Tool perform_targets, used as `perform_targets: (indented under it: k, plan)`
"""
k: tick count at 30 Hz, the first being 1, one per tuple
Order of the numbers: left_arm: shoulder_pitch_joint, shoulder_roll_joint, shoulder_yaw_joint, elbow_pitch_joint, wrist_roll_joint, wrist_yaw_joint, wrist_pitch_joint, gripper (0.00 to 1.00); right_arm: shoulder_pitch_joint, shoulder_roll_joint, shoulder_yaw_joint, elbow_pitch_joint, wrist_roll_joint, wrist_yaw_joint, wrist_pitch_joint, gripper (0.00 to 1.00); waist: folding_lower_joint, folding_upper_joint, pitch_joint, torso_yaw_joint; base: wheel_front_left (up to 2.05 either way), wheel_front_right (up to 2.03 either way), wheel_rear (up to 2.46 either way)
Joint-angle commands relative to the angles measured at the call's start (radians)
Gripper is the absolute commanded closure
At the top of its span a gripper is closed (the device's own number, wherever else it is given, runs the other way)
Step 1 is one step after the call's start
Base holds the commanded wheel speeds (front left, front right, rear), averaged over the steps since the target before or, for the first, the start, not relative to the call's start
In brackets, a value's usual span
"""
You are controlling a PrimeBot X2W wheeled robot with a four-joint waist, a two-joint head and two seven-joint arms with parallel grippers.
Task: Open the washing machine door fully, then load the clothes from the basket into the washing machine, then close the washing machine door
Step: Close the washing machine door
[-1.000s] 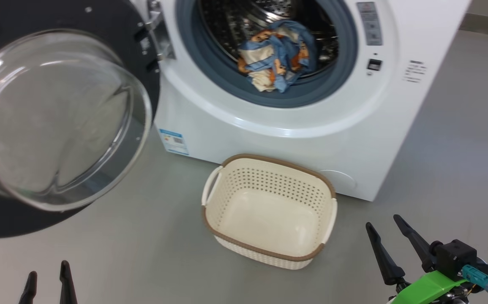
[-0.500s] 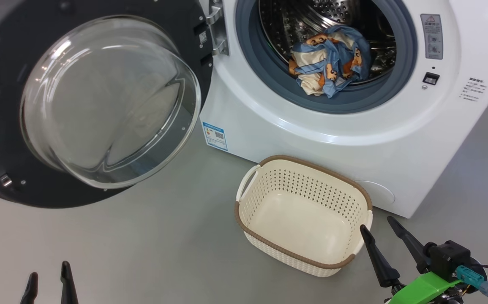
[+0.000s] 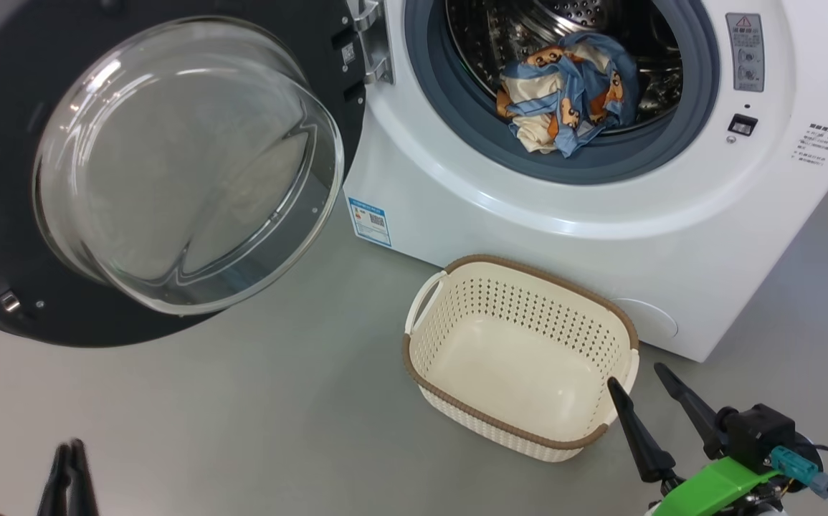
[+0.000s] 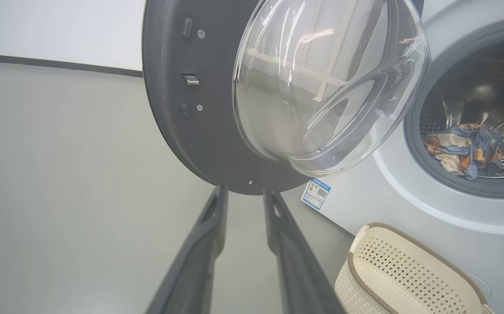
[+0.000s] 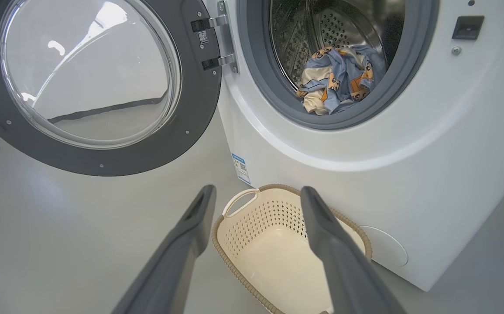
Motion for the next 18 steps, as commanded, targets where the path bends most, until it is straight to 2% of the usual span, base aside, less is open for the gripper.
perform_targets:
  k: [1, 8, 12, 18]
  plan:
    - [-0.057, 0.026, 0.044, -0.044, -0.016, -0.001, -0.006, 1.0, -0.04, -0.008, 0.025, -0.027, 0.01, 0.002, -0.007, 0.0, 0.0, -0.0001, 0.015, -0.002, 0.0, 0.0, 0.0]
    - [-0.131, 0.096, 0.096, -0.133, -0.077, -0.001, -0.006, 1.0, -0.059, -0.012, 0.026, -0.032, 0.006, 0.002, -0.007, 0.0, 0.0, -0.0001, 0.054, -0.01, 0.0, 0.0, 0.0]
    - [-0.227, 0.197, 0.17, -0.198, -0.143, -0.001, -0.006, 1.0, -0.075, -0.013, 0.022, -0.034, 0.0, 0.002, -0.007, 0.0, 0.0, -0.0001, 0.086, -0.011, 0.0, 0.0, 0.0]
    - [-0.384, 0.384, 0.23, -0.14, -0.326, -0.001, -0.006, 1.0, -0.098, -0.018, 0.028, -0.033, -0.003, 0.002, -0.007, 0.0, 0.0, -0.0001, 0.117, -0.015, 0.0, 0.0, 0.0]
